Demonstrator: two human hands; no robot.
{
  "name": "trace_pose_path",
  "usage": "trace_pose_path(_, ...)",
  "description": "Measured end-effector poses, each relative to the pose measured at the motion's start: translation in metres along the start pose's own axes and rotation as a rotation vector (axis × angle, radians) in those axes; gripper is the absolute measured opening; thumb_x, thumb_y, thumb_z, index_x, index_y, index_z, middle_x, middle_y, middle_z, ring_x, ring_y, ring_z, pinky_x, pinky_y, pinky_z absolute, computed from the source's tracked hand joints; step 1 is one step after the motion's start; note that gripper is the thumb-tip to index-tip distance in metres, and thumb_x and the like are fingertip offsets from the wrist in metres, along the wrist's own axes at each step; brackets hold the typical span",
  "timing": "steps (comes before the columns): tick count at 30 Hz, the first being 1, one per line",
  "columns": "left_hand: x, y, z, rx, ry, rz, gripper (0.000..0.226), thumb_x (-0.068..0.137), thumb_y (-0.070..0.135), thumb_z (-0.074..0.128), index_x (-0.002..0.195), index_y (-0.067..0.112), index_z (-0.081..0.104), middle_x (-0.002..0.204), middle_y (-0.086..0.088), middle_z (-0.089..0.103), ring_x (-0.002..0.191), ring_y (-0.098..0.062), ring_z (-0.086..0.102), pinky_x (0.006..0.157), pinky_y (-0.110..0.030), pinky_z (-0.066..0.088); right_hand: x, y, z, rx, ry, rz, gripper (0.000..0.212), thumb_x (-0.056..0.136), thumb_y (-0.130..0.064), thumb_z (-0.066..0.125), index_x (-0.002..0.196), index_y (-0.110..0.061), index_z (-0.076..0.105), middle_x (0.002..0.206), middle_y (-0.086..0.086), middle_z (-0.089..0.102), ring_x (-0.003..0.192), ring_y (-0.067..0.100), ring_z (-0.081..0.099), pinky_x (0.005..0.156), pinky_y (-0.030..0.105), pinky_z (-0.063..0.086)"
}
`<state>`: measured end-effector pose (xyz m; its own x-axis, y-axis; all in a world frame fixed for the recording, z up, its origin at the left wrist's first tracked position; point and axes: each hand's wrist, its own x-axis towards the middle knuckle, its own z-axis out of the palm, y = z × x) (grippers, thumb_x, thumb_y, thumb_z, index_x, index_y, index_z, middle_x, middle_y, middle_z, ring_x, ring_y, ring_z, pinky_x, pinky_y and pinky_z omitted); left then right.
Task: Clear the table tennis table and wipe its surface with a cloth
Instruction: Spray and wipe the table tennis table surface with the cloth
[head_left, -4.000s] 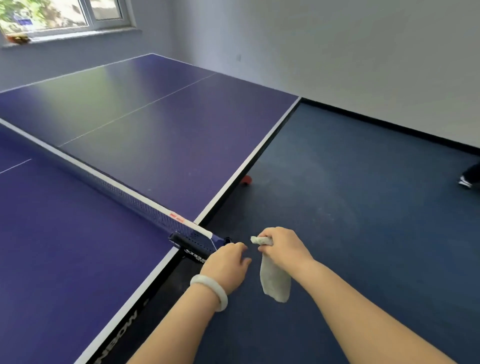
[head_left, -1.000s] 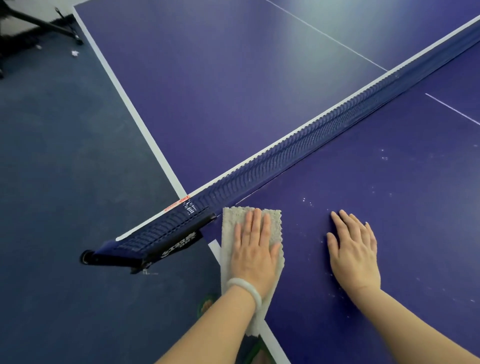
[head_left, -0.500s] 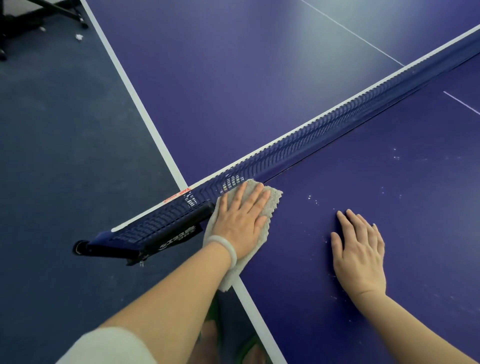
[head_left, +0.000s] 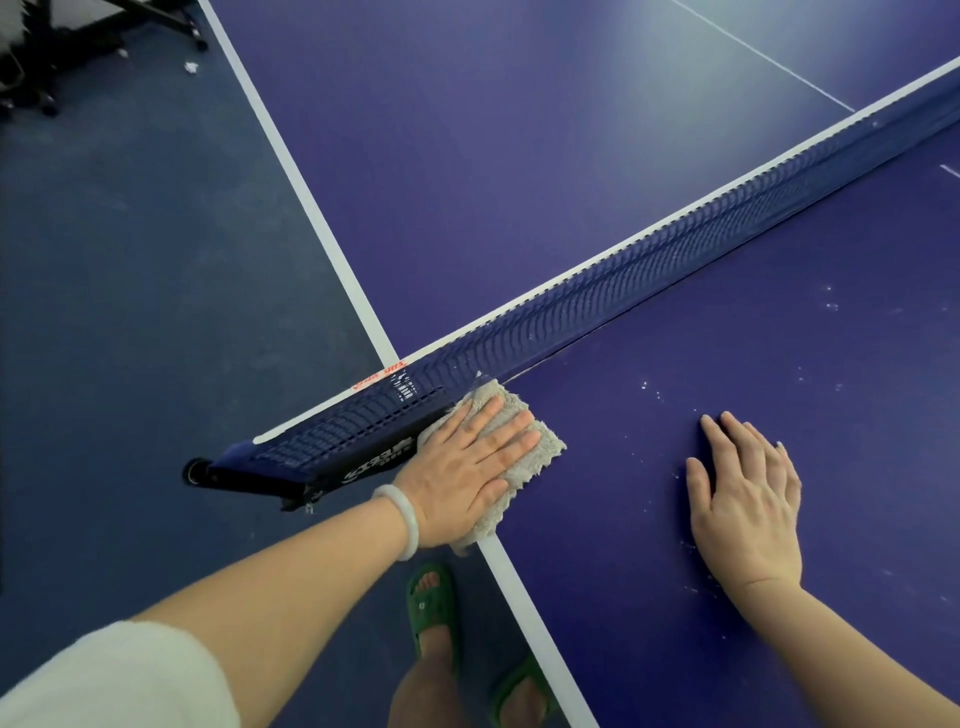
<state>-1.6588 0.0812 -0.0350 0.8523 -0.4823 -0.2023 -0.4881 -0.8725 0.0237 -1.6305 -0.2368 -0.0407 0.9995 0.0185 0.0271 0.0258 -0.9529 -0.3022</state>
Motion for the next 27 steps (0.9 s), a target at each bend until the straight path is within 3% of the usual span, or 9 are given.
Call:
trace_pose_path(7, 0.033, -0.001, -0.011, 0.058, 0.013, 0.008, 0.059, 0.102, 0.038, 0.011, 0.158, 0.024, -0.005, 0.165, 0.003, -0.008, 0.151, -0.025, -0.011, 0.123, -0.048, 0.006, 0.000, 0.000, -0.001, 0.018, 0.006, -0.001, 0.062, 0.096, -0.049, 0.023, 0.147, -0.019, 0.042, 0.153, 0.001, 0.038, 0.144, 0.018, 0.019, 0.123, 0.041, 0.008)
trace_pose_path(13, -0.007, 0.058, 0.005, -0.112, 0.104, -0.324, 0.058, 0.102, 0.037, 0.019, 0.158, 0.022, 0.014, 0.165, 0.004, 0.008, 0.152, -0.028, 0.001, 0.117, -0.060, 0.019, 0.000, 0.001, -0.007, 0.073, 0.001, -0.012, 0.061, 0.096, -0.048, 0.024, 0.147, -0.020, 0.043, 0.154, -0.001, 0.038, 0.143, 0.016, 0.018, 0.123, 0.040, 0.009)
trace_pose_path(16, -0.003, 0.103, 0.006, -0.155, 0.105, -0.454, 0.059, 0.102, 0.041, 0.010, 0.158, 0.021, 0.008, 0.166, 0.002, 0.003, 0.152, -0.031, -0.002, 0.118, -0.061, 0.012, 0.002, 0.003, -0.012, 0.169, -0.037, -0.018, 0.057, 0.098, -0.045, 0.028, 0.147, -0.020, 0.045, 0.154, -0.003, 0.037, 0.143, 0.015, 0.019, 0.123, 0.037, 0.007)
trace_pose_path(18, 0.011, 0.136, 0.003, -0.148, 0.081, -0.416, 0.061, 0.102, 0.043, 0.006, 0.158, 0.021, -0.002, 0.165, 0.001, -0.006, 0.151, -0.032, -0.011, 0.119, -0.060, 0.004, 0.004, 0.009, -0.018, 0.259, -0.076, -0.009, 0.053, 0.100, -0.042, 0.030, 0.147, -0.021, 0.044, 0.154, -0.004, 0.037, 0.144, 0.017, 0.023, 0.121, 0.036, 0.010)
trace_pose_path(21, 0.026, 0.175, -0.003, -0.138, 0.036, -0.211, 0.061, 0.102, 0.043, 0.004, 0.156, 0.022, -0.012, 0.164, 0.002, -0.016, 0.148, -0.031, -0.023, 0.119, -0.060, -0.003, 0.009, 0.029, -0.028, 0.261, -0.026, 0.023, 0.044, 0.105, -0.031, 0.039, 0.146, -0.017, 0.044, 0.153, -0.001, 0.039, 0.142, 0.021, 0.029, 0.118, 0.039, 0.018)
trace_pose_path(24, 0.035, 0.157, -0.002, -0.115, 0.055, -0.041, 0.059, 0.103, 0.042, 0.010, 0.157, 0.025, -0.007, 0.165, 0.005, -0.012, 0.150, -0.027, -0.017, 0.120, -0.057, -0.001, 0.017, 0.055, -0.034, 0.144, 0.007, 0.084, 0.045, 0.105, -0.029, 0.042, 0.146, -0.012, 0.043, 0.154, 0.005, 0.038, 0.143, 0.026, 0.027, 0.120, 0.043, 0.017)
trace_pose_path(27, 0.047, 0.104, 0.002, -0.080, 0.099, -0.213, 0.059, 0.101, 0.043, 0.005, 0.158, 0.025, 0.000, 0.165, 0.005, -0.006, 0.152, -0.025, -0.010, 0.121, -0.055, 0.008, 0.018, 0.065, -0.034, 0.115, -0.025, 0.146, 0.049, 0.103, -0.029, 0.042, 0.149, -0.012, 0.039, 0.157, 0.004, 0.032, 0.146, 0.025, 0.020, 0.123, 0.041, 0.010)
